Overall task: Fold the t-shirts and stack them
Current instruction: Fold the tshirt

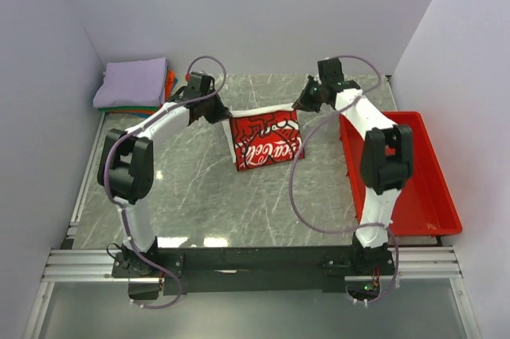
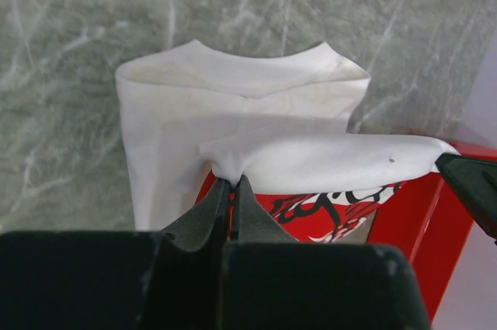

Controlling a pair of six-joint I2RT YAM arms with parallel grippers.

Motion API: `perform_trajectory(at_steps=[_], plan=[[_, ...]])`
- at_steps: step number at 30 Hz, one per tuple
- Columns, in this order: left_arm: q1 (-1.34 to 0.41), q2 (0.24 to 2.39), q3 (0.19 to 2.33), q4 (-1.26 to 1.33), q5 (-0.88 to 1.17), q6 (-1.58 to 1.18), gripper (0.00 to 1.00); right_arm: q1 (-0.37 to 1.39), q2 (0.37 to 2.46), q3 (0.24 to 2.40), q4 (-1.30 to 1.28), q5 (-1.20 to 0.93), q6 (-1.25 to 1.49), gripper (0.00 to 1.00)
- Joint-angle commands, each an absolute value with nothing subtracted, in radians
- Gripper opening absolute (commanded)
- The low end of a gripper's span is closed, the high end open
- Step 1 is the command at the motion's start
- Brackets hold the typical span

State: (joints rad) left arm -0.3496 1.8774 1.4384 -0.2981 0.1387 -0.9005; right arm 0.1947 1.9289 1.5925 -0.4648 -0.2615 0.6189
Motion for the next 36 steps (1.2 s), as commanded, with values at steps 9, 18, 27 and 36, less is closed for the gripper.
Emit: perform_trajectory(at_steps=[9,18,27,36], plan=[[-0.281,1.965,1.511,-0.259,0.163,-0.926,0.00,0.184,2.201,1.923,-0.479,-0.328,0.612,0.00],[-0.221,2.000,1.470,-0.224,0.164,-0.911,0.00,0.189,2.292,2.031,-0.422,-0.391,0.637,0.03],[-0.104,2.049,1.367,-0.069,0.247,-0.919,0.08,0.210,2.277,2.094,-0.463,-0.367,0.577,0.53],[-0.078,1.994,1.333,-0.029,0.275,-0.933,0.49,0.256,2.172,1.901,-0.479,-0.241,0.482,0.53]])
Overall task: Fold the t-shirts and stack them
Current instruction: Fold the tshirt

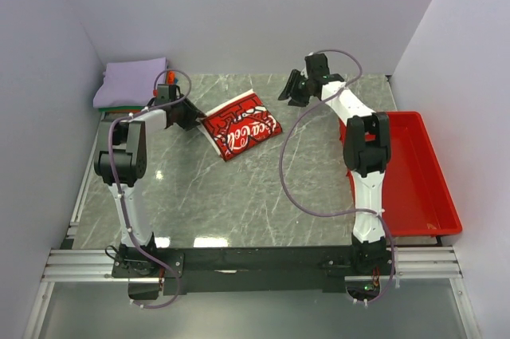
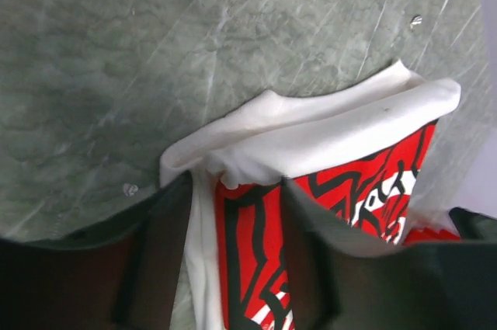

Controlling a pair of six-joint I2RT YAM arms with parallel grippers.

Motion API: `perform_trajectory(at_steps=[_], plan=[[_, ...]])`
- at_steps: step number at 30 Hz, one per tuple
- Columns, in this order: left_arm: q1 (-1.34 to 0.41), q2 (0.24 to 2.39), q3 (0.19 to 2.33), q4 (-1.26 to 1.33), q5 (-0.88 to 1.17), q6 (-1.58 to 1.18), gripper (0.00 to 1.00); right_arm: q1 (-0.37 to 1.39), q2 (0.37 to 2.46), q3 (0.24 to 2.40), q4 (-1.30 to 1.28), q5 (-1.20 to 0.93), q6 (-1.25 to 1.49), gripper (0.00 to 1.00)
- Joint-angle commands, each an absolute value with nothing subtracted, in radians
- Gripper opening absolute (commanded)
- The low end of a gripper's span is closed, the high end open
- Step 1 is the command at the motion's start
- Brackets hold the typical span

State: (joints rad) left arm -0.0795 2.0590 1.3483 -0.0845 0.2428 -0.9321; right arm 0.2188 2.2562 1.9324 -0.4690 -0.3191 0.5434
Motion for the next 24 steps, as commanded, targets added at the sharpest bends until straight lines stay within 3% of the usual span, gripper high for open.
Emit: perform_trajectory(at_steps=[1,8,18,24], plan=[[-0.080,1.982,1.333,-0.029,0.273,-0.930,0.56,0.264,2.169,1.878,-0.474,-0.232,0.471,0.53],[-0.090,1.884,1.296,-0.035,0.253,-0.910,0.72,0.310,2.207,1.852,-0.473,-0.221,0.431,0.58],[-0.238,1.763,1.164,-0.158,0.008,-0.926,0.71,0.353,2.214,1.761,-0.447,-0.187,0.425,0.59],[-0.294,1.770,1.105,-0.140,-0.035,-0.939,0.72,0.368,2.155,1.635,-0.405,-0.192,0.451,0.56]])
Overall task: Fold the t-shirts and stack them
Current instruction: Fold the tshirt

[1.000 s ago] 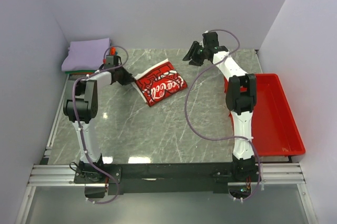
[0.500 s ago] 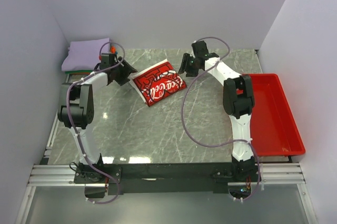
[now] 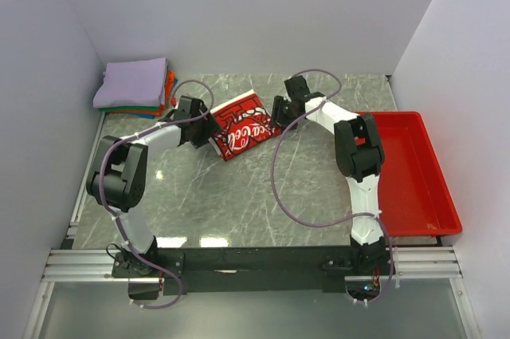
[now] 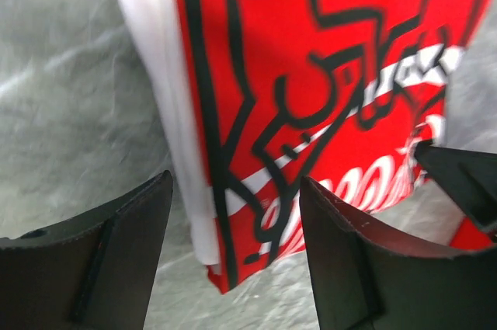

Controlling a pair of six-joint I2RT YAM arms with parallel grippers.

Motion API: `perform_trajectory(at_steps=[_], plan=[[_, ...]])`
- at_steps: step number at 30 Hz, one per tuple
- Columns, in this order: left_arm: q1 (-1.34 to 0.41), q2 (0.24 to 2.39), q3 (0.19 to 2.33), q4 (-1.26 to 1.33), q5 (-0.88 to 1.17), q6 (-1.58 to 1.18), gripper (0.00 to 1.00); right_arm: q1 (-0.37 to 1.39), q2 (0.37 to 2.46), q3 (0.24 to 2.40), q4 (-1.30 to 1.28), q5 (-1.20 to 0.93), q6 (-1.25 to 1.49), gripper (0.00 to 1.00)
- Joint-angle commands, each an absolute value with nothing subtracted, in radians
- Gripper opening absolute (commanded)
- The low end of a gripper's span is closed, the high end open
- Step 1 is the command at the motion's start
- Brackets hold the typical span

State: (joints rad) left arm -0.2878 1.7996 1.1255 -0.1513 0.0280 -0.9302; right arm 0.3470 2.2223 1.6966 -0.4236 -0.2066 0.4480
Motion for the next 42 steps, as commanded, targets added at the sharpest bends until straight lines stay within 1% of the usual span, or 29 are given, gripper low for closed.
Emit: perform_trajectory(at_steps=[1,6,9,12,13,15,16,18,19,21,22,24,25,27,31,36,42], plan=[[-0.301,1.772,1.094,-0.135,-0.038,-0.940,0.72,0.371,2.146,1.600,-0.403,-0.201,0.468,0.56],[-0.334,1.796,1.088,-0.126,-0.041,-0.933,0.70,0.374,2.045,1.464,-0.350,-0.219,0.517,0.53],[-0.354,1.816,1.088,-0.120,-0.029,-0.927,0.65,0.373,1.982,1.385,-0.302,-0.245,0.540,0.52],[-0.376,1.821,1.075,-0.115,-0.032,-0.933,0.56,0.376,1.919,1.310,-0.270,-0.267,0.554,0.51],[-0.380,1.815,1.057,-0.107,-0.029,-0.933,0.50,0.377,1.904,1.272,-0.264,-0.268,0.560,0.51],[-0.396,1.796,1.037,-0.094,-0.026,-0.934,0.44,0.382,1.844,1.223,-0.238,-0.270,0.569,0.50],[-0.400,1.789,1.017,-0.091,-0.023,-0.933,0.39,0.383,1.824,1.177,-0.229,-0.271,0.572,0.50],[-0.413,1.763,0.996,-0.080,-0.020,-0.927,0.33,0.385,1.768,1.126,-0.194,-0.275,0.580,0.49],[-0.414,1.753,0.974,-0.080,-0.024,-0.925,0.28,0.385,1.749,1.086,-0.186,-0.276,0.584,0.49],[-0.414,1.727,0.941,-0.075,-0.029,-0.928,0.25,0.385,1.704,1.052,-0.170,-0.261,0.591,0.48],[-0.414,1.721,0.933,-0.075,-0.031,-0.927,0.20,0.385,1.689,1.031,-0.169,-0.235,0.589,0.48],[-0.414,1.710,0.920,-0.072,-0.031,-0.923,0.15,0.385,1.663,1.019,-0.167,-0.229,0.586,0.49],[-0.414,1.707,0.911,-0.071,-0.026,-0.922,0.11,0.387,1.658,1.022,-0.169,-0.222,0.580,0.49],[-0.414,1.701,0.904,-0.068,-0.023,-0.922,0.08,0.384,1.666,1.041,-0.185,-0.195,0.554,0.50],[-0.414,1.701,0.899,-0.067,-0.020,-0.919,0.04,0.383,1.732,1.170,-0.190,-0.172,0.494,0.54],[-0.400,1.707,0.887,-0.063,-0.008,-0.907,0.04,0.384,1.865,1.330,-0.227,-0.143,0.433,0.57],[-0.385,1.713,0.887,-0.061,0.015,-0.891,0.04,0.387,1.989,1.433,-0.275,-0.111,0.423,0.57]])
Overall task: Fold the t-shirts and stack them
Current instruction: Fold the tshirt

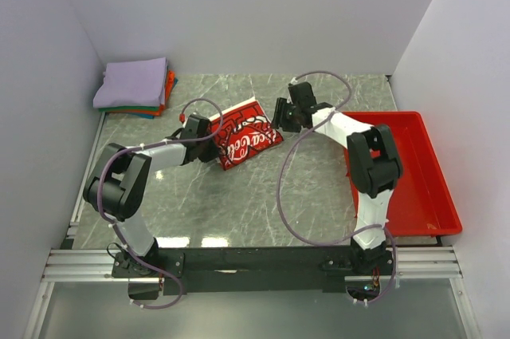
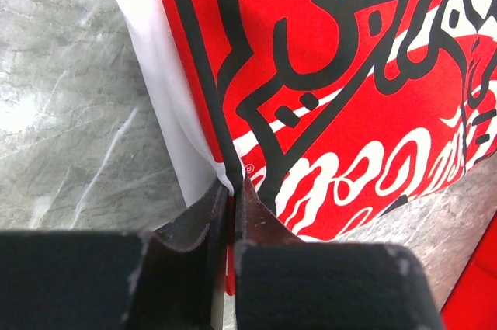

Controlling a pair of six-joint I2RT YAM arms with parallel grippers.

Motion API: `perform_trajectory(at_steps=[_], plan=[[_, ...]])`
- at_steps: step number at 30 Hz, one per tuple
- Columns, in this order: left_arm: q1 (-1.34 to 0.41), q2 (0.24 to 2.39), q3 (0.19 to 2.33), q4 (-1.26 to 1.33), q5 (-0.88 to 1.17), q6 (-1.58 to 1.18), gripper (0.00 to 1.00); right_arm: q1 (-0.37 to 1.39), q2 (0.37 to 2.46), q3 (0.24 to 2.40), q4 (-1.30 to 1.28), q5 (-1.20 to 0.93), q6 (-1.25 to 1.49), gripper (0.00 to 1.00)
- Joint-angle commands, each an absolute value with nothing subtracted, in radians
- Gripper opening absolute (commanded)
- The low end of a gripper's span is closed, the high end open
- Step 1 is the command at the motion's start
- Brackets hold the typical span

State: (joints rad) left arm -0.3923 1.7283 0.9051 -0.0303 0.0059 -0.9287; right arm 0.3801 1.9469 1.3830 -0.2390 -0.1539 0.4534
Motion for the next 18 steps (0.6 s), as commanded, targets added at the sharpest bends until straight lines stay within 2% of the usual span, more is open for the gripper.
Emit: perform_trajectory(at_steps=[1,5,8,11,12,13,15,18], plan=[[-0.384,1.712,0.887,-0.061,0.018,-0.888,0.04,0.388,1.997,1.434,-0.276,-0.107,0.423,0.57],[-0.383,1.715,0.888,-0.060,0.038,-0.885,0.03,0.390,2.017,1.411,-0.252,-0.138,0.442,0.52],[-0.383,1.710,0.879,-0.049,0.054,-0.884,0.01,0.402,1.994,1.359,-0.213,-0.170,0.460,0.42],[-0.383,1.695,0.859,-0.049,0.061,-0.877,0.01,0.402,1.948,1.290,-0.187,-0.179,0.494,0.21],[-0.383,1.689,0.853,-0.046,0.066,-0.876,0.01,0.402,1.930,1.243,-0.183,-0.179,0.503,0.09],[-0.383,1.674,0.844,-0.043,0.074,-0.876,0.01,0.403,1.889,1.215,-0.173,-0.179,0.514,0.06],[-0.385,1.654,0.816,-0.040,0.084,-0.873,0.01,0.402,1.846,1.135,-0.160,-0.186,0.548,0.00],[-0.391,1.606,0.779,-0.043,0.107,-0.865,0.01,0.403,1.743,1.013,-0.146,-0.199,0.592,0.00]])
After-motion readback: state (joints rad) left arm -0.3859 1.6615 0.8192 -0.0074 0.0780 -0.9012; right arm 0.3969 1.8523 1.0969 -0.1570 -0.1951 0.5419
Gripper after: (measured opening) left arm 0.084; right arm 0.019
